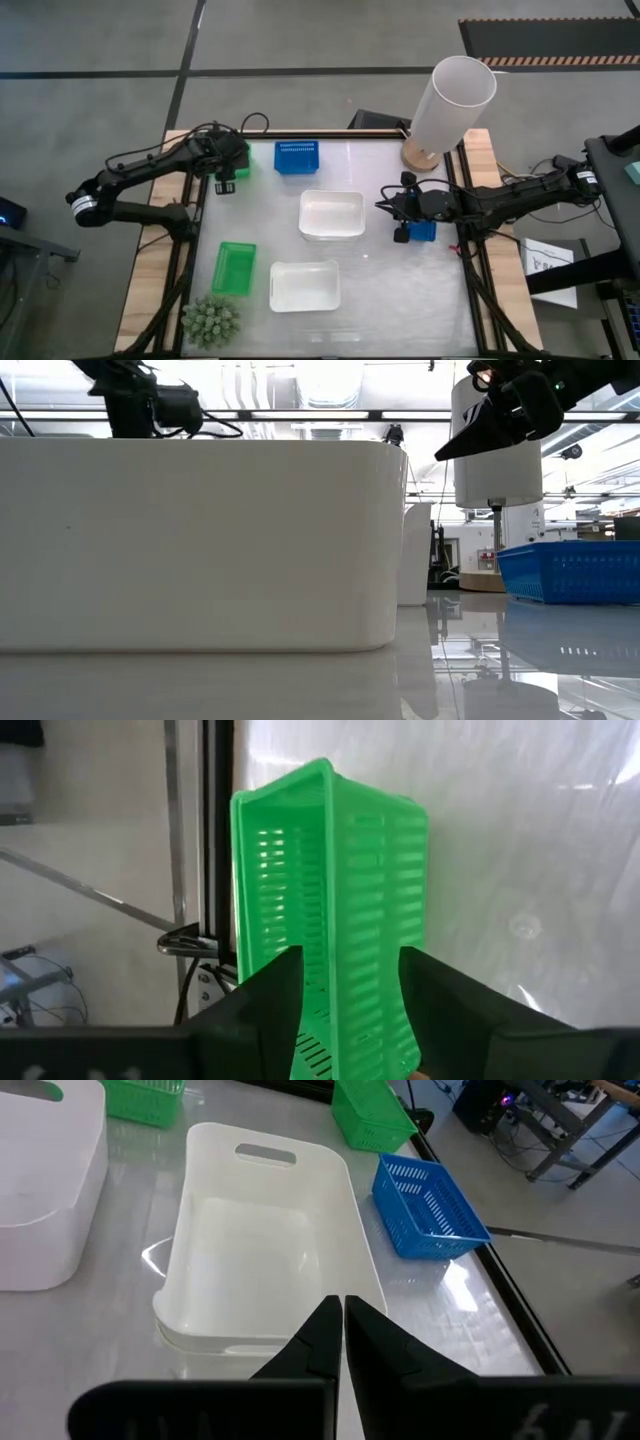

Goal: Stack baskets by color
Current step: Stack the middle green bin on the top green bin

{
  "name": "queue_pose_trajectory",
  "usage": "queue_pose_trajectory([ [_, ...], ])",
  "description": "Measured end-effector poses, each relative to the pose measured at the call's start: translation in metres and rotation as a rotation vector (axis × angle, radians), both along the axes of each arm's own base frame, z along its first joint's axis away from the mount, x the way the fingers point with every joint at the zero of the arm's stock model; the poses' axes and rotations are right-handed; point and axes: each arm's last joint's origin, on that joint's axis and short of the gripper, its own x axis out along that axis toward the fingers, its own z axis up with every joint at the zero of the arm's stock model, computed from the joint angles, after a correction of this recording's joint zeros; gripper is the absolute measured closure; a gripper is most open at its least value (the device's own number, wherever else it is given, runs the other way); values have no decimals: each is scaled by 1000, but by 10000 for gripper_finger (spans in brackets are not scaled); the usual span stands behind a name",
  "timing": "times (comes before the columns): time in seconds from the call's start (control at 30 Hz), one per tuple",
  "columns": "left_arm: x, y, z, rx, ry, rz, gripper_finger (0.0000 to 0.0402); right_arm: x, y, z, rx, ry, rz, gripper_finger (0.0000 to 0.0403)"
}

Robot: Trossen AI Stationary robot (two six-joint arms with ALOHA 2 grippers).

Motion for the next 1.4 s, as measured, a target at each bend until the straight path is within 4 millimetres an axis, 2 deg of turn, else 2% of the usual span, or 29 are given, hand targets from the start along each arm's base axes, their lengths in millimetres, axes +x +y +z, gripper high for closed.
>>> queue_pose_trajectory([
  [0.27, 3, 0, 6, 13, -20, -7, 250, 0, 0, 0, -5, 1, 3, 394],
  [1.03, 3, 0, 6, 11, -22, -8, 250, 0, 0, 0, -13, 3, 6, 394],
  [1.4, 1, -1, -1, -5, -3, -8, 250, 0, 0, 0, -11, 3, 5, 394],
])
